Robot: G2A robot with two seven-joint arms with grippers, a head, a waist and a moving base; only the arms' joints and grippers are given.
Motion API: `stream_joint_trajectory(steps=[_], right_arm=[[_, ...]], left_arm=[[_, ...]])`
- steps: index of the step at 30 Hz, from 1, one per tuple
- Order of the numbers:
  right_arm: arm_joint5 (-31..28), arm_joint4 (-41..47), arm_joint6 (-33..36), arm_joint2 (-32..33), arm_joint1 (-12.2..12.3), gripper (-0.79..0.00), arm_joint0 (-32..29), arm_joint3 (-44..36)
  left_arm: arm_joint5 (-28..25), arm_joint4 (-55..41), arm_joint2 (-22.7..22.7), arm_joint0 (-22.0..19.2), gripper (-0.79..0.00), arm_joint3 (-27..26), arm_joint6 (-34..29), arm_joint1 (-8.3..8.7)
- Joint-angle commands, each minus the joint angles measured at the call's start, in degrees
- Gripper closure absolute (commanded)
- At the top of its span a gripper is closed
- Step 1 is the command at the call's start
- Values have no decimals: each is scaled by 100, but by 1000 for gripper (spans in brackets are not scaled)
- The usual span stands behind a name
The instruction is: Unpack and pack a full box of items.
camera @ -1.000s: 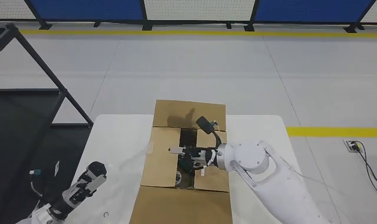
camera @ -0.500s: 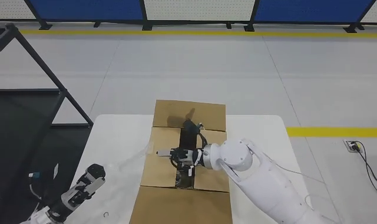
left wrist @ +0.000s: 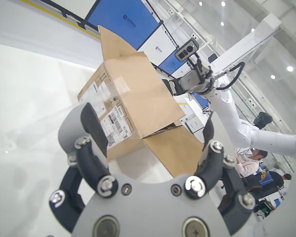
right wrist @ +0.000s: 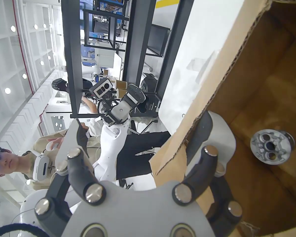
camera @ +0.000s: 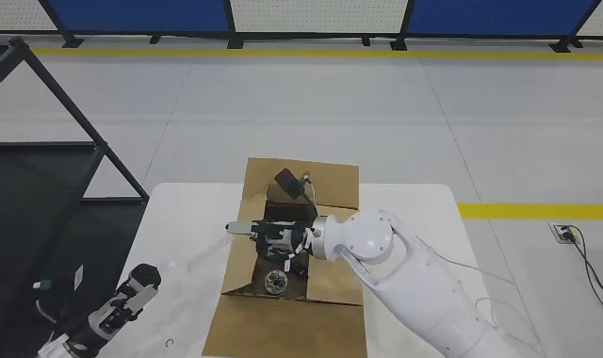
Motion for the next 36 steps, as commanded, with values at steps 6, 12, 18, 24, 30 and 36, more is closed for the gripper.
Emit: stream_joint_trajectory(steps=[6,12,18,24,30,36], right_arm=[[83,9,-376,-599,-372,-785,485,216],[-165,401,-578,-1166,-874,-785,919,1002],[-638,773,-650,-1434,-1301,-785,1176,1798],[-638,773,-650,-1434,-1301,-785,1176,1798],[-647,784,-853,-1382,-1312,-785,923,1738],[-639,799,-965,-1429,-1488,-785,802,1970]], left_arm=[[-165,-194,-275,115,-785,187,52,30],[-169,-277,-450,174,-785,392,136,48],[-29,-103,-452,171,-785,368,242,49],[-29,-103,-452,171,-785,368,242,49],[297,546,-422,103,-785,125,498,41],[619,1324,-272,149,-785,-160,969,1]])
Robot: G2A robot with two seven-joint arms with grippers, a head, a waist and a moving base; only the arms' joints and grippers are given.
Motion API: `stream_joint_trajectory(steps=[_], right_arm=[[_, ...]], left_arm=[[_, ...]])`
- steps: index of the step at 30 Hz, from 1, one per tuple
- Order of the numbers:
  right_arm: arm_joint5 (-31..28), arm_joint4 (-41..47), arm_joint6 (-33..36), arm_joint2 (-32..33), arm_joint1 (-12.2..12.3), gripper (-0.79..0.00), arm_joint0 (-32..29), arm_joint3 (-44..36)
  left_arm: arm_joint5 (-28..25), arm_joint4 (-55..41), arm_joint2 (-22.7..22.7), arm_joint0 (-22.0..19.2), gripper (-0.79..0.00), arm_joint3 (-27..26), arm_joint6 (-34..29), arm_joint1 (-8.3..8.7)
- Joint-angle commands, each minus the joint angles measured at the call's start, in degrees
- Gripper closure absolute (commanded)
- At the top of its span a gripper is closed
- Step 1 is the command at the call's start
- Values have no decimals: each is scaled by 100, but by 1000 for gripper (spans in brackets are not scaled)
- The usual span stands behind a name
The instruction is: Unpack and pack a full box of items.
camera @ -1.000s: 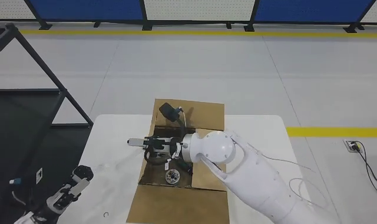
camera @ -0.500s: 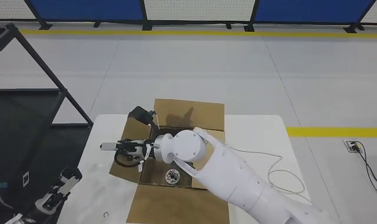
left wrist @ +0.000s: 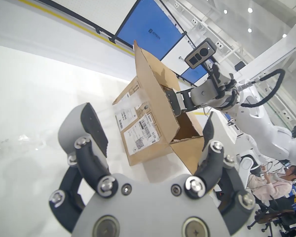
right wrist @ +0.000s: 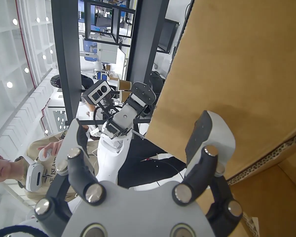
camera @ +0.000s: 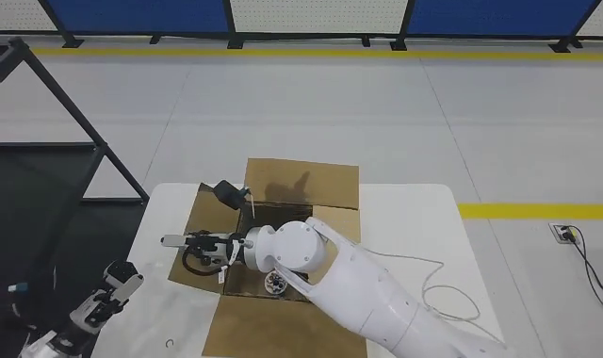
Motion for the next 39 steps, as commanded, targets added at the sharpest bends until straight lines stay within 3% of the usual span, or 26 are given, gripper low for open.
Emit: stream_joint_trajectory(steps=[1,10,17,24,32,39], right_arm=[[-8,16,-13,-16,-67,-785,-2,134],[-161,-50,50,9,-300,-785,10,530],[-462,-326,33,203,-295,-785,-131,363],[-579,-892,-37,714,-35,-785,-497,-388],[-420,-1598,257,1657,432,-785,-1367,-1770],[-245,-2019,357,2259,673,-785,-2082,-2726]], left_arm=[[185,258,47,5,-785,-39,104,-8],[958,1613,590,-170,-785,47,702,-69],[1229,2117,929,-294,-785,215,951,-108],[1486,2381,1162,-487,-785,400,890,-125],[1704,2694,1438,-711,-785,615,689,-137],[1749,2908,1621,-821,-785,743,579,-144]])
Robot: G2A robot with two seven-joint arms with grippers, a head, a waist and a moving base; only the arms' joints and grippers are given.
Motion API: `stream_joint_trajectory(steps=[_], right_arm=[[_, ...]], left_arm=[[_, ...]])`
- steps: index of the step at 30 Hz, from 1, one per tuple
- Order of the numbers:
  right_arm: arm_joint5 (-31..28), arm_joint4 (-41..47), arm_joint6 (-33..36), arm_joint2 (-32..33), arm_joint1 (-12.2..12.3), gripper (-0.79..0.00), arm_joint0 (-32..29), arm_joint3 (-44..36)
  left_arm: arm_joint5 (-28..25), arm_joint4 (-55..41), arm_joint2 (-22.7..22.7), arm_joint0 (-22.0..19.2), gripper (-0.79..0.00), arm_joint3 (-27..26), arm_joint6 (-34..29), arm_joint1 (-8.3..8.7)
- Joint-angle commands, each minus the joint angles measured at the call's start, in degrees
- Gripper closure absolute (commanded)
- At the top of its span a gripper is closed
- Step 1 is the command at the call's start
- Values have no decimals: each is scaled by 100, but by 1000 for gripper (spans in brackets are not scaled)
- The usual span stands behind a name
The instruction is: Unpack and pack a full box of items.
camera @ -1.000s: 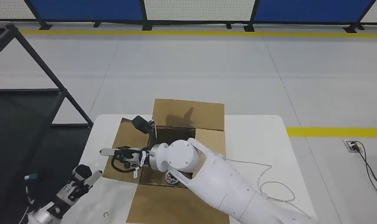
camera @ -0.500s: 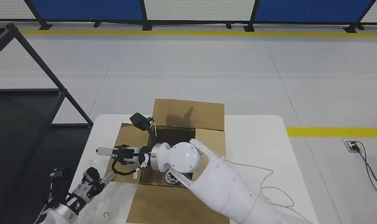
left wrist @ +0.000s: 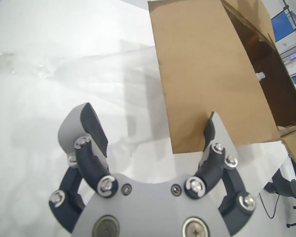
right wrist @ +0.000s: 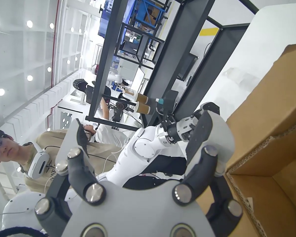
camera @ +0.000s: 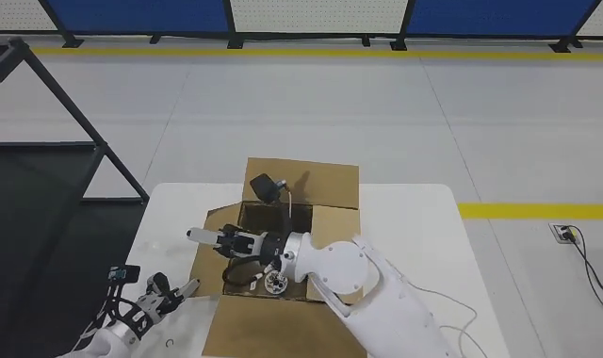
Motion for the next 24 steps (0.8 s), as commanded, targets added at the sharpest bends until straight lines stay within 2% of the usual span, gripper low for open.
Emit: stream_joint_trajectory(steps=[1,7,14,24], right_arm=[[22,-81,27,154,52,-785,-170,-200],[90,-194,157,390,134,-785,-444,-525],[154,-223,254,443,156,-785,-501,-594],[143,-211,337,474,163,-785,-480,-530]], left_arm=[[-16,31,36,-10,-785,22,-12,-2],[-88,131,168,8,-785,4,-37,-10],[-62,241,260,17,-785,-25,40,-21],[-52,-70,-150,176,-785,-306,373,-7]])
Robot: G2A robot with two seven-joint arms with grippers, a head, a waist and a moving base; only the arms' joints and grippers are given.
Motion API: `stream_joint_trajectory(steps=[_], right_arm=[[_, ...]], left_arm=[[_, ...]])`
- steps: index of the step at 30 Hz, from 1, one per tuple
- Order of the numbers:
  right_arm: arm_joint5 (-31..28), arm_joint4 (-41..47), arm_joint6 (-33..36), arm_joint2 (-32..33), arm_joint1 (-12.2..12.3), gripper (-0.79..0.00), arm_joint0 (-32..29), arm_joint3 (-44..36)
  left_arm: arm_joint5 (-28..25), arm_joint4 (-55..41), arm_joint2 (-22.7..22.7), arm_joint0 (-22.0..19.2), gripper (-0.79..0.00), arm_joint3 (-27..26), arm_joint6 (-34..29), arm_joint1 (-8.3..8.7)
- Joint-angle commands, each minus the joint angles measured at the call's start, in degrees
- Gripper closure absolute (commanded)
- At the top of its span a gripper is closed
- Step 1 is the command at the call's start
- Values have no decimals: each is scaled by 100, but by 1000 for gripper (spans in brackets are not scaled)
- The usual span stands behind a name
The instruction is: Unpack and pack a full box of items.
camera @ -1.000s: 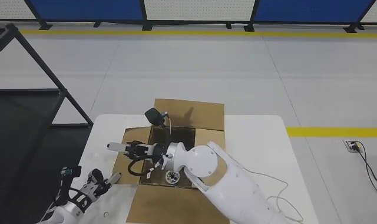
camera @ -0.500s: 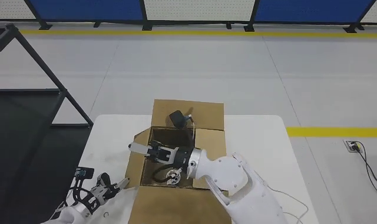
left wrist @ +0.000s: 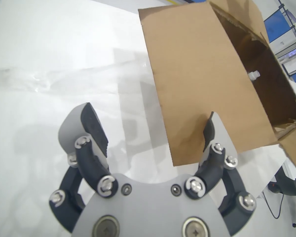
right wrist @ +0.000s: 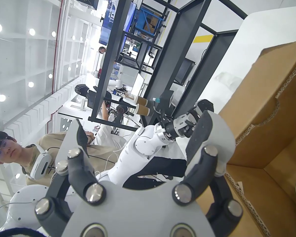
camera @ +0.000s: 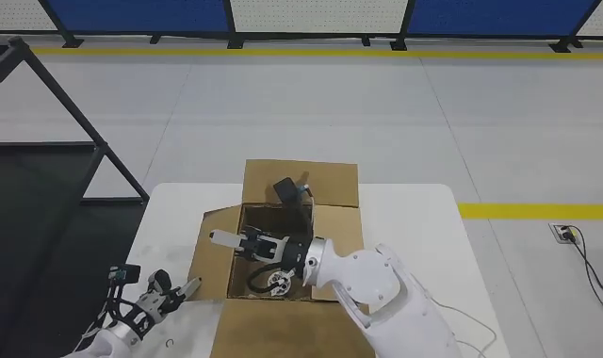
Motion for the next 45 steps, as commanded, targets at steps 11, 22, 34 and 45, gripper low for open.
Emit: stream_joint_trajectory(steps=[11,22,34,45], right_arm=[[-81,60,49,70,7,-785,46,134],[-127,73,71,188,45,-785,-75,117],[-209,14,27,548,152,-785,-433,-124],[-334,-200,-110,1374,396,-785,-1663,-1345]], left_arm=[[-239,-700,-787,602,-785,-838,138,30],[-232,-834,-1176,1000,-785,-1446,306,16],[-1183,-2693,-2071,1392,-785,-2192,-395,60],[-1152,-4744,-1810,701,-785,-2578,-2872,314]])
